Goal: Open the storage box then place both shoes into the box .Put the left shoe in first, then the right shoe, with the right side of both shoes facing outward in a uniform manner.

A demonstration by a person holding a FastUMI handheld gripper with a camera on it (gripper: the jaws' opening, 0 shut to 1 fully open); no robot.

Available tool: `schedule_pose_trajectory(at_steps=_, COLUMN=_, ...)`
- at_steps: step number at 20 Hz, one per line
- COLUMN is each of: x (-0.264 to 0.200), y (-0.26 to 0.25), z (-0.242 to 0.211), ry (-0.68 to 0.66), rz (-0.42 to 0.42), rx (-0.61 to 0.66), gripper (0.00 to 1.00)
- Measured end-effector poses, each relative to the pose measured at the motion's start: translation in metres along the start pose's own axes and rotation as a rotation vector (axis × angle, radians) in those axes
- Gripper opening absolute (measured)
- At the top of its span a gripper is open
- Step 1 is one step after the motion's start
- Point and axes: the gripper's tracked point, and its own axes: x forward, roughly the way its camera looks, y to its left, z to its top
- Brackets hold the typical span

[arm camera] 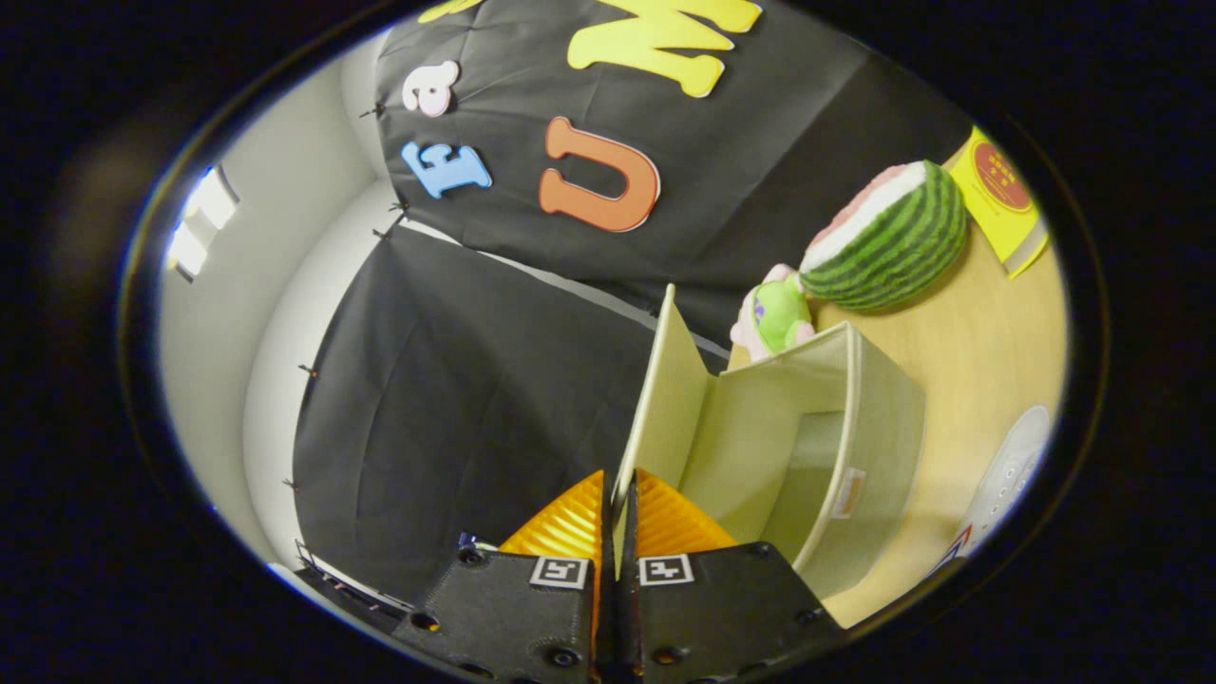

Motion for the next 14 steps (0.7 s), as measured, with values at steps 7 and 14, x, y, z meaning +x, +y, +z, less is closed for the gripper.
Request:
schedule_pose_trajectory(at_steps=7, x=0.057, y=0.054, z=-0.02, ry=-0.036, rz=-0.014, rx=-0.09, gripper=0.09)
schedule_pose_trajectory(at_steps=14, x=0.116, y=0.086, z=-0.067, ry=0.002, rz=-0.102, rx=-0.252, gripper=0.69)
